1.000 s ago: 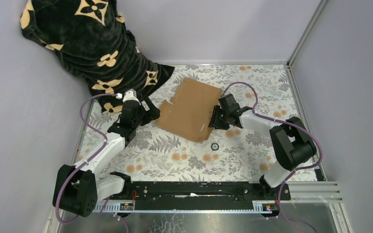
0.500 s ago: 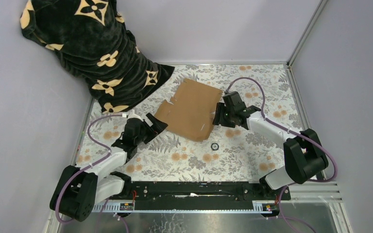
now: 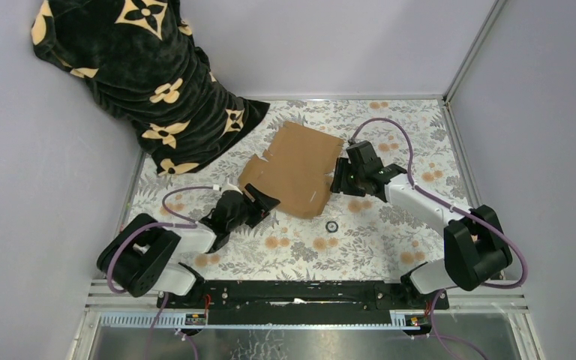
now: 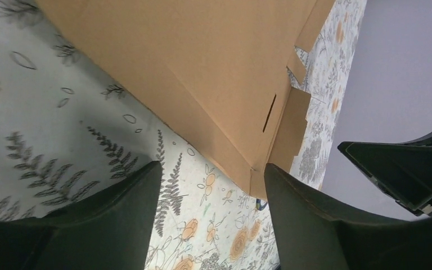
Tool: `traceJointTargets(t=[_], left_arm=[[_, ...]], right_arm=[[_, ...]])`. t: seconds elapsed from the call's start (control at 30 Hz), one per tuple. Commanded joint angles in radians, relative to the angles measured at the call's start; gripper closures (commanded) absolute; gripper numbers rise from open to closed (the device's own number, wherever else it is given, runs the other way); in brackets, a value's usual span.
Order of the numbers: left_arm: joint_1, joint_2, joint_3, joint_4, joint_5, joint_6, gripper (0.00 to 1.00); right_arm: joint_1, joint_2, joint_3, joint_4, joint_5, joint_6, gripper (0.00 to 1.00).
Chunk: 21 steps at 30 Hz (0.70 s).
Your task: Fold the paper box
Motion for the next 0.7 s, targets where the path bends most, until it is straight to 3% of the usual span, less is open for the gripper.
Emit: traceJointTargets(t=[0.0, 0.3, 0.47, 0.67], left_arm=[[-0.045, 0.098, 0.031, 0.116, -0.074, -0.073, 0.29], [-0.099, 0.184, 0.096, 0.083, -0.132, -0.092, 0.5], [-0.101, 0.208, 0.117, 0.045, -0.143, -0.085, 0.72], [-0.101, 0.226, 0.138, -0.005, -0.166, -0.064, 0.75]], right_arm=[[0.009, -0.054, -0.005, -0.014, 0.031, -0.025, 0.44], [0.01, -0.074, -0.025, -0.016, 0.043, -0.042, 0.44], [0.009, -0.076, -0.037, -0.01, 0.046, -0.047, 0.44], [0.009, -0.067, -0.047, 0.001, 0.035, -0.051, 0.44]])
